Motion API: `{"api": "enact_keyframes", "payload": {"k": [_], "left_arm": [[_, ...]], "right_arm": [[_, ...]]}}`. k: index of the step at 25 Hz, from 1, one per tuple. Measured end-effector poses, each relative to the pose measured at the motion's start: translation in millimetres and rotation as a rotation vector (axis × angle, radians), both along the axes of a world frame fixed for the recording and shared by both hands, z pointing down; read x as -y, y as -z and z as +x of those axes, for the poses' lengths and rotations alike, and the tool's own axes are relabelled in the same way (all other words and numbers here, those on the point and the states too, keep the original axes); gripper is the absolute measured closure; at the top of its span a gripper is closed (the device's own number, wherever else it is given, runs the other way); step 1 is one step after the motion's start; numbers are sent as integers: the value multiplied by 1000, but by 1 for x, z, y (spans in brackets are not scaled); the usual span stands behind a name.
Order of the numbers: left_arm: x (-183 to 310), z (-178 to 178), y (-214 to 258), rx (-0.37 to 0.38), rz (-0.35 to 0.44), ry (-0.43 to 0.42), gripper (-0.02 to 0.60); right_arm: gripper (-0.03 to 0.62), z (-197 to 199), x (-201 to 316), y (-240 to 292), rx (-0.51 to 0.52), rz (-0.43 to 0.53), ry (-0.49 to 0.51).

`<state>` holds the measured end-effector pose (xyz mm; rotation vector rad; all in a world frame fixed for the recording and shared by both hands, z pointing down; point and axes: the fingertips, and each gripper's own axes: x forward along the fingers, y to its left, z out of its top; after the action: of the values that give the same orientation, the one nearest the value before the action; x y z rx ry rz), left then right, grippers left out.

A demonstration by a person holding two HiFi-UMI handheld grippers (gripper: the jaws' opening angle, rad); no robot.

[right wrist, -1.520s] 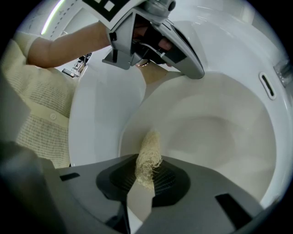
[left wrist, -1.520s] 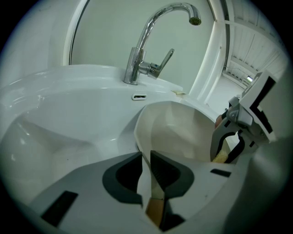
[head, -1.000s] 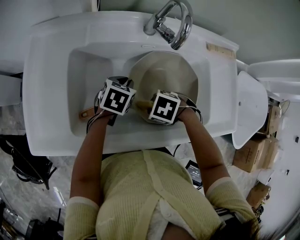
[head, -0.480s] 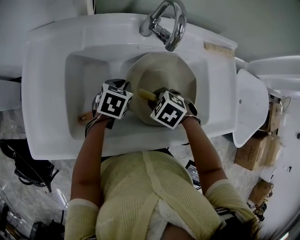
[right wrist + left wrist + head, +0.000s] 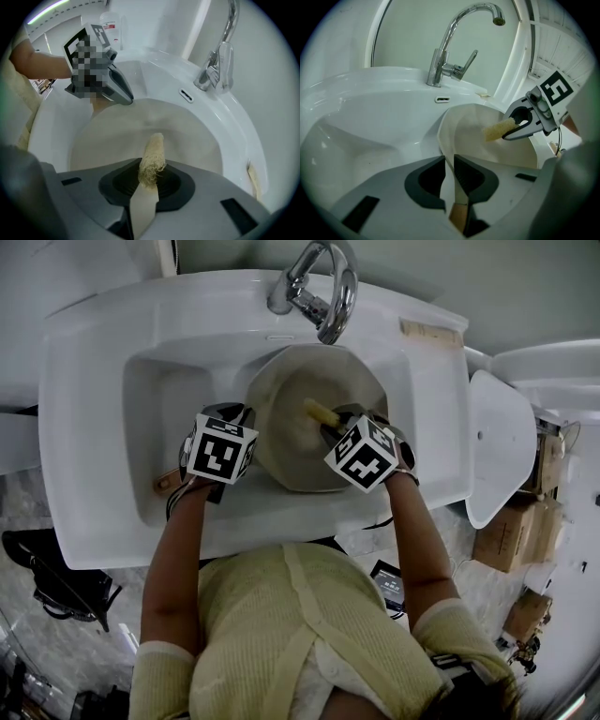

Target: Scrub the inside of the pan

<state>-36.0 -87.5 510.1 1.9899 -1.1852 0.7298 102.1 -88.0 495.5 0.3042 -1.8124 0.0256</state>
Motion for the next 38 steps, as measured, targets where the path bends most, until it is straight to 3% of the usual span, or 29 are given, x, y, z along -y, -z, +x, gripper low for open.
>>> {"api": "enact_keyframes", "payload": {"k": [16,27,32,38], "left_arm": [[1,0,-1,1,-1,1,480],[0,1,-1,0,-3,1,480],[1,0,-1,1,-1,1,480],[0,1,-2,2,-3,2,480]], "right_arm": [[507,57,38,-16,-301,229,-4],[507,69,37,-32,-488,219,33],[507,74,32,-41,-571,179,66],[507,69,16,-45,-586,88,75]]}}
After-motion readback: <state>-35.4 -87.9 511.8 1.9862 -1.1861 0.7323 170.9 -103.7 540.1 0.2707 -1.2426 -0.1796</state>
